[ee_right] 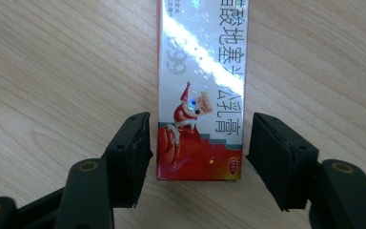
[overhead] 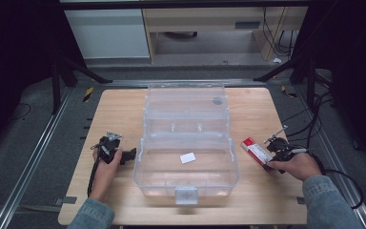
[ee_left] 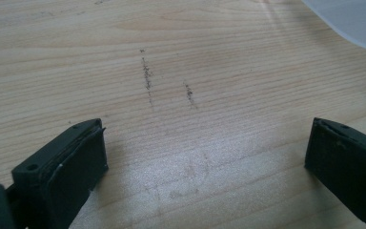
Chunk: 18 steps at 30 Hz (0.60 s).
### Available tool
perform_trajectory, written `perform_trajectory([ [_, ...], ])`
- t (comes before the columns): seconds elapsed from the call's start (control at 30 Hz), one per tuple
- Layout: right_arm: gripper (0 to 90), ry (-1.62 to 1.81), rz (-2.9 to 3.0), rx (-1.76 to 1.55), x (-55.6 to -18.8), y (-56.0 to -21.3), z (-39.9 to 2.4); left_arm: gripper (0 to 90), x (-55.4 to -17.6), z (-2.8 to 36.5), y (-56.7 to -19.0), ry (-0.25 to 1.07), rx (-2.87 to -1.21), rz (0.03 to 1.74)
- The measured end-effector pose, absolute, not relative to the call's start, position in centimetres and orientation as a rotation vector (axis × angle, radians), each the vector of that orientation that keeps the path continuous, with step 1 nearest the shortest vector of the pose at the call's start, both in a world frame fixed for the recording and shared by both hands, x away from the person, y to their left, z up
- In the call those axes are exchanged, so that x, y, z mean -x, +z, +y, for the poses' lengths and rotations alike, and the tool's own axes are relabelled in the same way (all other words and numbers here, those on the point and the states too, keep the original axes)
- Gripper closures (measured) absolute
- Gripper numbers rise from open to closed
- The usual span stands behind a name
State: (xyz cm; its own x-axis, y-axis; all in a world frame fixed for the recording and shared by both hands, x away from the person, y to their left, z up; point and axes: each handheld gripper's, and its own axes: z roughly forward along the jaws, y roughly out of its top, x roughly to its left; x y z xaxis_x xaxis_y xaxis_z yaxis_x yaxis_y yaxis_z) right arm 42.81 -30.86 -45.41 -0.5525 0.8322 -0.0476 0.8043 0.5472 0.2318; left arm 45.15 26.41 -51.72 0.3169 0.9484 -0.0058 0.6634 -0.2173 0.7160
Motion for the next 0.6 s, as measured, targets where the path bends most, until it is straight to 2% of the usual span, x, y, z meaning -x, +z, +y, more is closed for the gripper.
perform_trajectory([
  [0.3, 48.3, 0.207, 2.674, -1.417, -43.6, -45.9, -30.6, 0.0, -45.2, 26.4, -51.7, 0.592, -1.966, 1.420],
  [0.6, 51.5, 0.214, 2.691, -1.368, -43.7, -45.6, -30.2, 0.0, -45.2, 26.4, -51.7, 0.592, -1.966, 1.420],
])
